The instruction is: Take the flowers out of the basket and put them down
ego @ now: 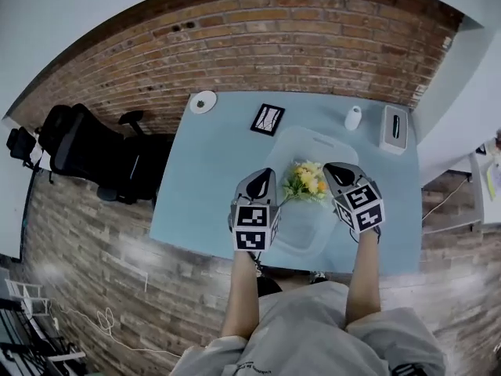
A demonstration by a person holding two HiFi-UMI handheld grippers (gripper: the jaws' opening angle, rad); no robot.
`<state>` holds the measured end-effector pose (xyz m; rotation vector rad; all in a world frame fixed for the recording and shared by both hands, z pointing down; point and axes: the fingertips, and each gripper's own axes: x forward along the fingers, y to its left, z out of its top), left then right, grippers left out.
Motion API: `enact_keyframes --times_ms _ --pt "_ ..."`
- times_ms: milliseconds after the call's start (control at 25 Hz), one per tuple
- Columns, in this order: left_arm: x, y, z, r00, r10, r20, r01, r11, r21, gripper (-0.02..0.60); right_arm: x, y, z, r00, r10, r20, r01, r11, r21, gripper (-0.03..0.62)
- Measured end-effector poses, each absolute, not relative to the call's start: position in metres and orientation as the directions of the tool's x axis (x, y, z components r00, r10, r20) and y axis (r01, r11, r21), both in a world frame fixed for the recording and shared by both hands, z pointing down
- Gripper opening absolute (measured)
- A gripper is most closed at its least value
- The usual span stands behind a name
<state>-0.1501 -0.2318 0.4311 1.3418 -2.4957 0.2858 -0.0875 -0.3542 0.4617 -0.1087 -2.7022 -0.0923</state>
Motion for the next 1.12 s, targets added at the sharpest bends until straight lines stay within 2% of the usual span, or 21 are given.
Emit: enact_keyframes --times_ms 120,440,800,960,1120 --pt "-0.165 -0.238 0.432 -0.452 -0.816 0.361 -0.879 0.475 -0.026 0.018 -0.088 -0.353 0.457 -0.908 -0.022 0.419 -0.037 0.999 -0.028 0.018" --pt "-0.178 -0.240 0.435 -0.264 -0.886 0.381 -0.964 0.255 -0.073 0.018 -0.084 -0.330 0.466 -0.850 -0.258 0.459 -0.314 0.948 -0.048 0.018" --pt "-0.190 -0.237 0.449 -0.150 -0.905 0.397 -0.988 0.148 -0.037 0.018 -0.089 -0.327 0.489 -0.754 -0.457 0.472 -0.594 0.780 -0.194 0.026" --pt "-0.198 -0.247 0.452 -0.125 -0.908 0.400 -0.992 0.122 -0.033 0.018 -0.088 -0.338 0.519 -0.696 -0.509 0.507 -0.689 0.672 -0.272 0.028" --pt "-0.211 -0.260 0.453 -0.119 -0.908 0.402 -0.993 0.109 -0.047 0.018 -0.090 -0.345 0.551 -0.652 -0.504 0.566 -0.737 0.596 -0.319 0.034"
